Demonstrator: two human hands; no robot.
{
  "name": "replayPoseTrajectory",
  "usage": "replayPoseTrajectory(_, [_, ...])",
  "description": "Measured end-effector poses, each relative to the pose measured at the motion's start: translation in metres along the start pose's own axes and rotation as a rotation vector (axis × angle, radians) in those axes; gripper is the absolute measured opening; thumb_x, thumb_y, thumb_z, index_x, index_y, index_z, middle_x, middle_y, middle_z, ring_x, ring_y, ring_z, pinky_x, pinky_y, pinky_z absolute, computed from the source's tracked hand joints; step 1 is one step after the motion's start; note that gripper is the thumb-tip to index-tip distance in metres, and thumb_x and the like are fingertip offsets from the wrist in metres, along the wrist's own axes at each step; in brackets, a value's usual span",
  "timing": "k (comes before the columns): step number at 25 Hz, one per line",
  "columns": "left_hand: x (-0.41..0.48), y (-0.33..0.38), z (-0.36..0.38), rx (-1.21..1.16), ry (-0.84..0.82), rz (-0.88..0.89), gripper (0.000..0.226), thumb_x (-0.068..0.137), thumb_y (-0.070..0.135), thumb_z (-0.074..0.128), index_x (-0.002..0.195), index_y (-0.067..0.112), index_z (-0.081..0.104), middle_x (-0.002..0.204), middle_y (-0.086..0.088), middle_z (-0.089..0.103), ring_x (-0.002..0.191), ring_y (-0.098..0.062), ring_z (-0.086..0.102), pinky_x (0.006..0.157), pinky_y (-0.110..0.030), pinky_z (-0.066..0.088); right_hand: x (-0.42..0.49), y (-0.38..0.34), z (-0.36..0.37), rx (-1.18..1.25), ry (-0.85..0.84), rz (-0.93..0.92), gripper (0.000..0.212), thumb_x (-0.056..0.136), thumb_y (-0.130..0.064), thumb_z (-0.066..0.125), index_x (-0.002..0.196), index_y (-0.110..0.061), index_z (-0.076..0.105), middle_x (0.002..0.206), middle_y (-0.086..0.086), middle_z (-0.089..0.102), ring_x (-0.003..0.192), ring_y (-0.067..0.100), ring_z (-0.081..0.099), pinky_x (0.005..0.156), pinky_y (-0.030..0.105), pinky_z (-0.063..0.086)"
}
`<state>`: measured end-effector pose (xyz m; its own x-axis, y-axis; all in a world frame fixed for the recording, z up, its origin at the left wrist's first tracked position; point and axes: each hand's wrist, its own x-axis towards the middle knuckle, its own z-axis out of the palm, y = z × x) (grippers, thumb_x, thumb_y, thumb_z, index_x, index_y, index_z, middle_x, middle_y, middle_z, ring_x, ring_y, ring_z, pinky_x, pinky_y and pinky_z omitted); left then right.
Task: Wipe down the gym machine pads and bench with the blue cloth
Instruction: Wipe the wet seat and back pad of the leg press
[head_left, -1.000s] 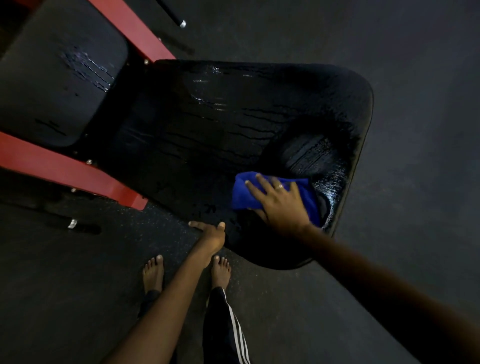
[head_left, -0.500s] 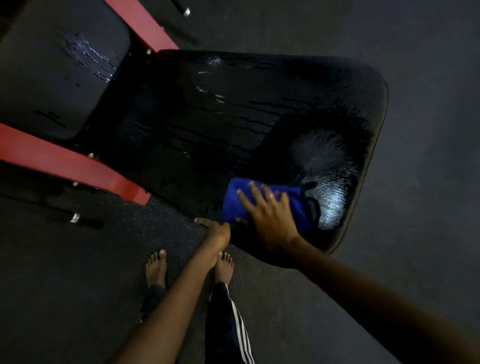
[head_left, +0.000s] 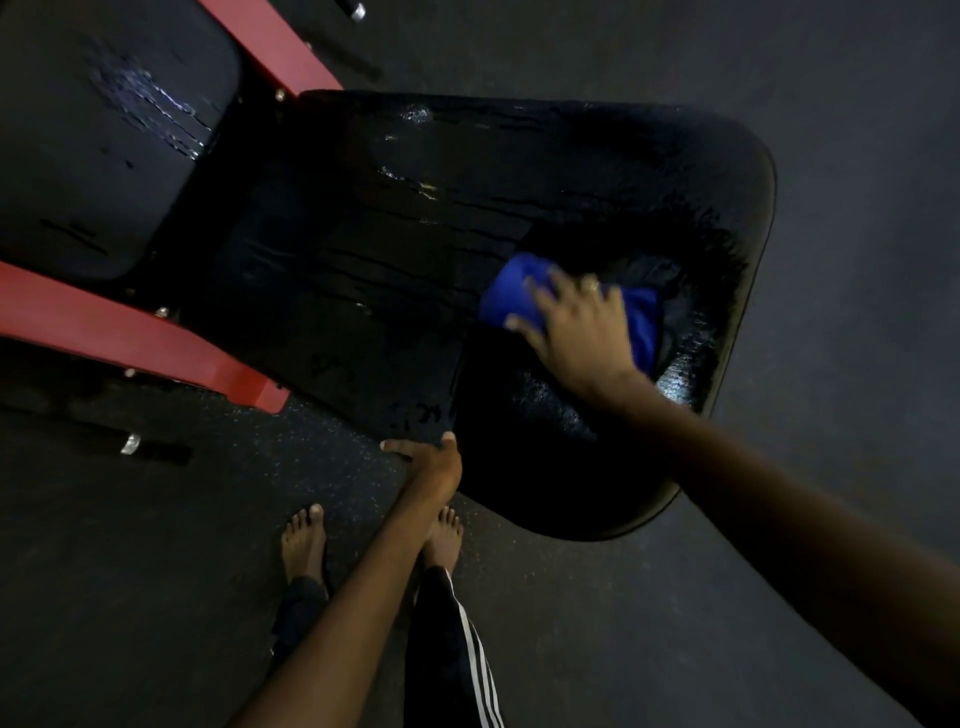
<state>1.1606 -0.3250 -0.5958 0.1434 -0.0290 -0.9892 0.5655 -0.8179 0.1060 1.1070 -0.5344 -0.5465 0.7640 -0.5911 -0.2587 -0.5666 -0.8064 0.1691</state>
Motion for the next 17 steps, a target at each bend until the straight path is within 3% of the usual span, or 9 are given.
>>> replayPoseTrajectory(3, [0.017,0.006,0.01,-0.141,0.077,-0.079,0.094,0.098,0.048,0.045,0.15,0.021,-0.028,0.15,-0.032,0.034,0.134,-0.044,0.043,0.112,-0.053,0.036,-0.09,-0.017,0.014,-0.043,-0.037,-0.324,0.061,0.091,-0.05,0.048,0.148,-0.028,0.046,0.152,0.011,0.047,0.123,0.037,0.055,0.091,0.05,0.046])
replayPoseTrajectory(4, [0.018,0.01,0.012,-0.214,0.094,-0.113,0.096,0.098,0.047,0.047,0.149,0.024,-0.031,0.15,-0.033,0.034,0.133,-0.045,0.043,0.111,-0.054,0.037,-0.092,-0.006,0.015,-0.057,-0.034,-0.351,0.065,0.087,-0.046,0.053,0.149,-0.029,0.044,0.153,0.01,0.046,0.126,0.036,0.054,0.091,0.049,0.047])
replayPoseTrajectory(6, [0.007,0.019,0.017,-0.268,0.149,-0.14,0.094,0.099,0.044,0.046,0.15,0.024,-0.03,0.154,-0.034,0.023,0.139,-0.048,0.034,0.113,-0.058,0.032,-0.057,0.025,0.01,-0.054,-0.023,-0.255,0.072,0.083,-0.042,0.066,0.15,-0.029,0.044,0.154,0.01,0.044,0.135,0.035,0.048,0.1,0.051,0.043])
replayPoseTrajectory(8, [-0.001,0.022,0.018,-0.211,0.213,-0.129,0.083,0.103,0.041,0.042,0.155,0.014,-0.017,0.157,-0.033,0.016,0.142,-0.048,0.026,0.114,-0.057,0.03,-0.001,0.062,0.001,-0.076,-0.007,-0.104,0.073,0.085,-0.038,0.067,0.151,-0.027,0.041,0.158,0.011,0.038,0.144,0.035,0.036,0.112,0.055,0.03])
replayPoseTrajectory(11, [0.01,0.017,0.023,-0.153,0.123,-0.056,0.061,0.106,0.035,0.035,0.152,-0.001,0.021,0.152,-0.024,0.037,0.136,-0.039,0.043,0.105,-0.046,0.044,0.058,0.112,-0.021,-0.018,-0.027,0.125,0.065,0.095,-0.047,0.054,0.152,-0.022,0.038,0.161,0.013,0.03,0.149,0.034,0.025,0.118,0.058,0.021])
replayPoseTrajectory(14, [0.01,0.02,0.025,-0.163,0.288,-0.083,0.075,0.105,0.036,0.039,0.155,0.003,-0.006,0.157,-0.03,0.021,0.142,-0.044,0.028,0.113,-0.05,0.032,0.045,0.086,-0.023,0.104,-0.03,0.221,0.064,0.1,-0.061,0.032,0.147,-0.02,0.044,0.161,0.01,0.033,0.148,0.032,0.029,0.113,0.059,0.025])
replayPoseTrajectory(17, [0.009,0.024,0.026,-0.16,0.282,-0.096,0.079,0.105,0.035,0.042,0.155,0.004,-0.009,0.16,-0.028,0.011,0.146,-0.044,0.02,0.117,-0.049,0.026,-0.044,0.018,0.0,0.089,-0.029,-0.022,0.067,0.097,-0.063,0.03,0.146,-0.02,0.048,0.159,0.012,0.037,0.145,0.035,0.036,0.11,0.065,0.028])
